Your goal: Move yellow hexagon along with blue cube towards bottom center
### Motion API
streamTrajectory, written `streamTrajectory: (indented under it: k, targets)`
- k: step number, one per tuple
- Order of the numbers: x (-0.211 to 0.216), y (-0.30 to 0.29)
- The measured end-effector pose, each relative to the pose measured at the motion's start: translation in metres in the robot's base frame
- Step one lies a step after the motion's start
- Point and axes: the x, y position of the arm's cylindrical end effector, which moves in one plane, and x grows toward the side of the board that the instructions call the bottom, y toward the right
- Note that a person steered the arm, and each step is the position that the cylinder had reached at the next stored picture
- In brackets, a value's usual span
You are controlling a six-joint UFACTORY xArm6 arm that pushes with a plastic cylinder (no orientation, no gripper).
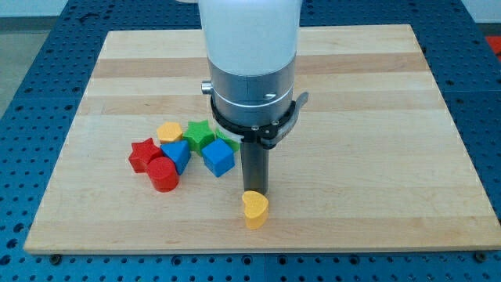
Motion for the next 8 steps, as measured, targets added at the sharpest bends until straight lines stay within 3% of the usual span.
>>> streamTrajectory:
  k: [3, 5, 6, 7, 8]
  targets:
    - [0.010, 0.000]
    - [-0.119, 0.013]
    - [-0.124, 0.013]
    - [-0.165, -0.023]
    - [-0.164, -0.065]
